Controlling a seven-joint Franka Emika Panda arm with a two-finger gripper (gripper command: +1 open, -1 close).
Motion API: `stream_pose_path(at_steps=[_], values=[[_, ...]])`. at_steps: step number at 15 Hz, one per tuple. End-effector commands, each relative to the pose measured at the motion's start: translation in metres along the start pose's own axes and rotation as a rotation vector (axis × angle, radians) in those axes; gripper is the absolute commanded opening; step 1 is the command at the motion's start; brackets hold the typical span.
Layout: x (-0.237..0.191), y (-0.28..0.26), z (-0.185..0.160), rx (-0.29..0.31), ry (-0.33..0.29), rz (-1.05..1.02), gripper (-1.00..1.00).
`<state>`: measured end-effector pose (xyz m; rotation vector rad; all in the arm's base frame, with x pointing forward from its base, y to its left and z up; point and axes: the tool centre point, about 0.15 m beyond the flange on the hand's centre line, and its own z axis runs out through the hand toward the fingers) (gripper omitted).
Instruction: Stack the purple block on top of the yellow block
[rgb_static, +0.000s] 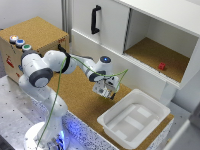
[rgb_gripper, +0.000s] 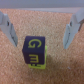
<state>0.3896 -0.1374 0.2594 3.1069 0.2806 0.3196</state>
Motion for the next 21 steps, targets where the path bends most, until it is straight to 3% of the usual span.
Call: stream_pose_path(at_steps=[1,4,5,6,9,21], values=[[0.022,0.007,-0.05,0.054,-0.084,-0.056,1.0],[0.027,0.013,-0.073,0.123,-0.146,-0.048,1.0],[0.025,0.011,-0.083,0.176,-0.172,-0.048,1.0],[0.023,0.009,-0.091,0.186,-0.163,-0.048,1.0],[0.017,0.0,-0.104,0.217,-0.22,-0.026,1.0],[0.018,-0.005,-0.113,0.205,-0.224,-0.019,1.0]])
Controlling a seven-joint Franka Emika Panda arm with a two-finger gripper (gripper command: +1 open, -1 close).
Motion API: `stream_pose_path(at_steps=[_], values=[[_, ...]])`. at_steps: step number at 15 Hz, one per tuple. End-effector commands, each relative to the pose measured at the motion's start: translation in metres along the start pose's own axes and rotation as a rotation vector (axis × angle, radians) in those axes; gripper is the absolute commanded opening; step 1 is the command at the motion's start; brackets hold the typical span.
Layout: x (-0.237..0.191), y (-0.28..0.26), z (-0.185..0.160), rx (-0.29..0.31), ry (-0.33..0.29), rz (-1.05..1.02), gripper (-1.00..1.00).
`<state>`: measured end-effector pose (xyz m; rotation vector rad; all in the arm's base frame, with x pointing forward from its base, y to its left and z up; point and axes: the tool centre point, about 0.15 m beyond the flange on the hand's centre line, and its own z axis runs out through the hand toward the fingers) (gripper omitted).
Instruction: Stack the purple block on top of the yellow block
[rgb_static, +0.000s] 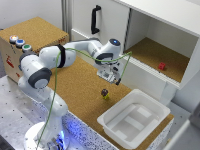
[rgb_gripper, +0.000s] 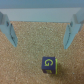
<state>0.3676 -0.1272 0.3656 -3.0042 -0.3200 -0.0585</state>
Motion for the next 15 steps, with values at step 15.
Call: stream_pose_path(at_steps=[15], values=[[0.01,-0.157,-0.033,0.212,0.02,-0.584,1.0]])
